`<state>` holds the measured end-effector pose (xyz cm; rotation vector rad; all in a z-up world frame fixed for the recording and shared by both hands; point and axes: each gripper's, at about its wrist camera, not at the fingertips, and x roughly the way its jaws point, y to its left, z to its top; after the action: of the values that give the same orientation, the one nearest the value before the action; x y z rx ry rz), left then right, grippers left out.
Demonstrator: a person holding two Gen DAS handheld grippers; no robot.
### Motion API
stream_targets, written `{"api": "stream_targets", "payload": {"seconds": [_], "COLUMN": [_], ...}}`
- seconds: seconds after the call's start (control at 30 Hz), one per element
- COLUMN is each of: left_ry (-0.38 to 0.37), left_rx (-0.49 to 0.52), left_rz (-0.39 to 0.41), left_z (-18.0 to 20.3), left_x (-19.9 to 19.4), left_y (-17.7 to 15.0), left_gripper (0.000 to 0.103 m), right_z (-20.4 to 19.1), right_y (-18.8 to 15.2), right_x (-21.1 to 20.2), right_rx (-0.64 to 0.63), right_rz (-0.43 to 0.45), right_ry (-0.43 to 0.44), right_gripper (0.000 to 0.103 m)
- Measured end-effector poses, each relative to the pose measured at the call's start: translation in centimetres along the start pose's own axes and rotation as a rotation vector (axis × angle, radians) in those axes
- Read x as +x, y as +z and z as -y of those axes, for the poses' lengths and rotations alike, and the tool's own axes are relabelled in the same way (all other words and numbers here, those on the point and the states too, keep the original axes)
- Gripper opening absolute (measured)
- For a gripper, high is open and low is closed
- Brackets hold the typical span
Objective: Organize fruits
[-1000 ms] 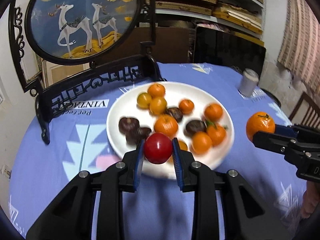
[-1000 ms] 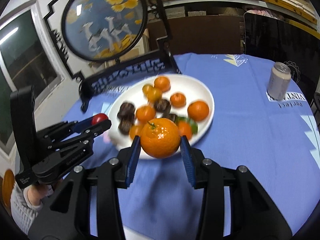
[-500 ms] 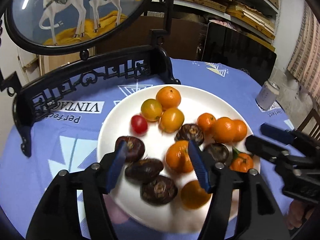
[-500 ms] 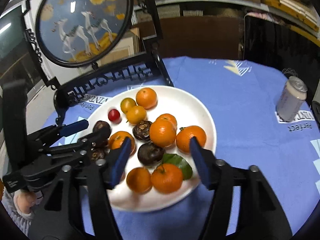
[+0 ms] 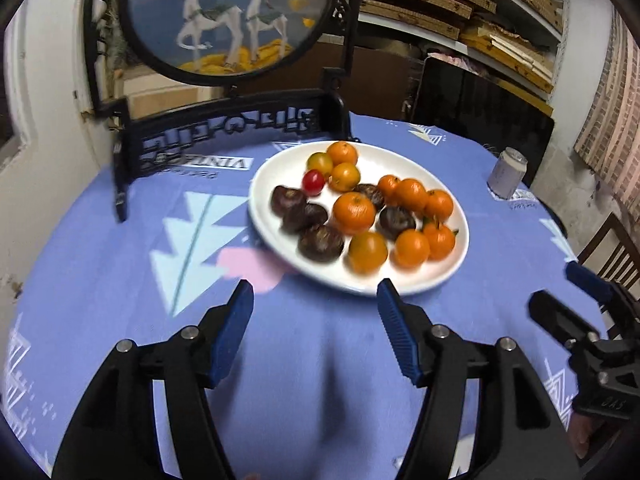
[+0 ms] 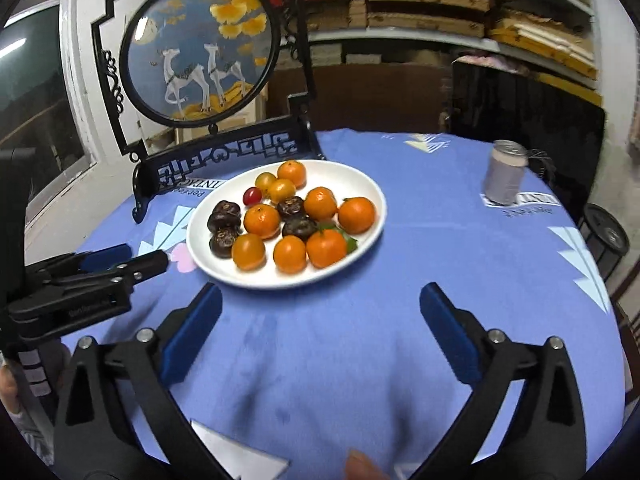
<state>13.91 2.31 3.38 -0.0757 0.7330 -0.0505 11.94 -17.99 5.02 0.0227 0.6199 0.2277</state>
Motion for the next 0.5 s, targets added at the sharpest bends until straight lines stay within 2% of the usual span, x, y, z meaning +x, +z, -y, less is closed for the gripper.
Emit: {"api": "stream_targets", "payload": {"seconds": [0.13, 0.17, 0.2, 0.23, 0.27, 0.37, 0.4, 0.47, 0.5], "left_ry": [0.007, 0.008, 0.008, 0.007, 0.006, 0.035, 0.071, 0.126, 0.121], "left_rx": [0.002, 0.005, 0.008, 0.012, 0.013, 0.030, 0.041, 0.055, 0.057], "left_rz": [0.032, 0.040, 0.046, 0.058, 0.071, 0.141, 0.167, 0.181, 0.176], "left_z": [-0.1, 0.0, 0.0, 0.1, 0.2, 0.5, 0.7, 1.0, 1.1], "left_x": [-1.9, -2.2, -2.5, -2.8, -3.2, -4.4, -4.7, -4.9, -4.9], "left_y": [-1.3, -1.5, -1.6, -1.8, -1.8, -1.8, -1.9, -2.0, -2.0], "left_gripper": [0.065, 0.068, 0.073, 0.090, 0.102, 0.102, 0.102, 0.102, 0.102], "right_z": [-0.1, 0.0, 0.0, -0.1, -0.2, -0.3, -0.3, -0.3, -0.2], "right_y": [-2.4, -2.8, -3.1, -3.4, -3.6, -3.7, -3.7, -3.8, -3.8], "right_x": [-2.2, -2.6, -2.8, -2.9, -3.0, -3.4, -3.4, -3.2, -3.1], "right_rx": [0.009, 0.013, 0.018, 0.016, 0.010, -0.005, -0.010, -0.007, -0.004], "right_rz": [0.024, 0.024, 0.023, 0.020, 0.020, 0.032, 0.033, 0.024, 0.019], "right_ry": [0.000, 0.006, 0.010, 0.015, 0.019, 0.014, 0.013, 0.017, 0.022], "right_gripper": [0.101, 0.101, 0.101, 0.101, 0.101, 0.101, 0.101, 0.101, 0.101]}}
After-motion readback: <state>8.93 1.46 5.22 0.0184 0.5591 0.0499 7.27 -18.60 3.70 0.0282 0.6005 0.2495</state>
